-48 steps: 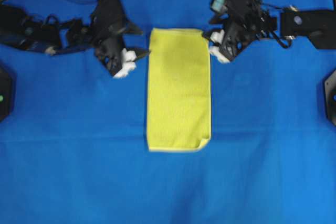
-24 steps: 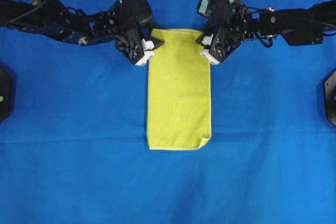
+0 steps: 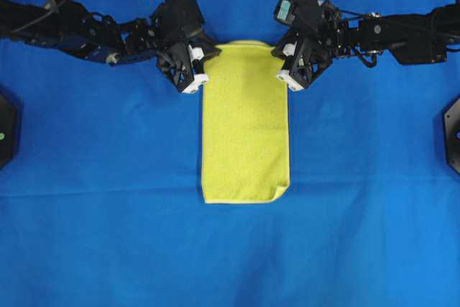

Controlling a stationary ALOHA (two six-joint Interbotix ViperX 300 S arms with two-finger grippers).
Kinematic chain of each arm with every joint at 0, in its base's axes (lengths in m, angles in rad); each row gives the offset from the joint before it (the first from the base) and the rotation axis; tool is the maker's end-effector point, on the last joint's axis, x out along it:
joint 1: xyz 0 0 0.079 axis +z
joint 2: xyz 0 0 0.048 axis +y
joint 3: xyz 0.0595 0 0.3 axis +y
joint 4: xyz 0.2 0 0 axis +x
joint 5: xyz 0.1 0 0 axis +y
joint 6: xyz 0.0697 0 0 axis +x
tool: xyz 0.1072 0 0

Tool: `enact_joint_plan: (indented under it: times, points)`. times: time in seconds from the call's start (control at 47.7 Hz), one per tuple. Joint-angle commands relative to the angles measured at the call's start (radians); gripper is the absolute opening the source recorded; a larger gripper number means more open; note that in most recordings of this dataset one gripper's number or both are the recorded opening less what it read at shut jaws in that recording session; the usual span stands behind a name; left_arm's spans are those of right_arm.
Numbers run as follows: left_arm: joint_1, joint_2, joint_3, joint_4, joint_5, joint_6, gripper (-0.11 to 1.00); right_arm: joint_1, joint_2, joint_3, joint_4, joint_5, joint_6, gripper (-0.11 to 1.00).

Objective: Fold the yellow towel.
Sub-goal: 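Move both grippers to the strip's top corners and pinch them, then fold the top end down onto the bottom half of the strip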

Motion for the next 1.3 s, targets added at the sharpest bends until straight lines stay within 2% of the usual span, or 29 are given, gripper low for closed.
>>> enact_joint_plan:
  times: [0.0,0.189,0.398,0.608,0.796,0.922,1.152,1.278]
  points:
    - [0.002,-0.041,-0.017,0.002,0.005,0.014,0.04,-0.003,-0.055,-0.008,0.003,0.017,0.002,0.04]
    - [0.034,-0.083,-0.028,0.002,0.012,0.086,0.04,-0.018,-0.112,-0.011,-0.002,0.11,0.0,0.04]
    - [0.061,-0.089,-0.029,0.002,0.015,0.11,0.04,-0.04,-0.121,-0.015,-0.003,0.121,-0.003,0.04]
    - [0.037,-0.123,-0.031,0.002,0.04,0.118,0.04,-0.031,-0.16,-0.005,0.005,0.127,0.008,0.04]
    - [-0.029,-0.212,-0.025,0.002,0.14,0.123,0.04,0.038,-0.264,0.029,0.034,0.175,0.011,0.04]
    - [-0.095,-0.279,-0.011,0.002,0.221,0.137,0.04,0.12,-0.339,0.051,0.057,0.255,0.017,0.04]
    - [-0.225,-0.322,0.026,0.002,0.299,0.107,0.04,0.278,-0.393,0.091,0.061,0.347,0.11,0.04]
    - [-0.316,-0.324,0.041,0.002,0.318,0.086,0.04,0.353,-0.391,0.101,0.061,0.353,0.155,0.04]
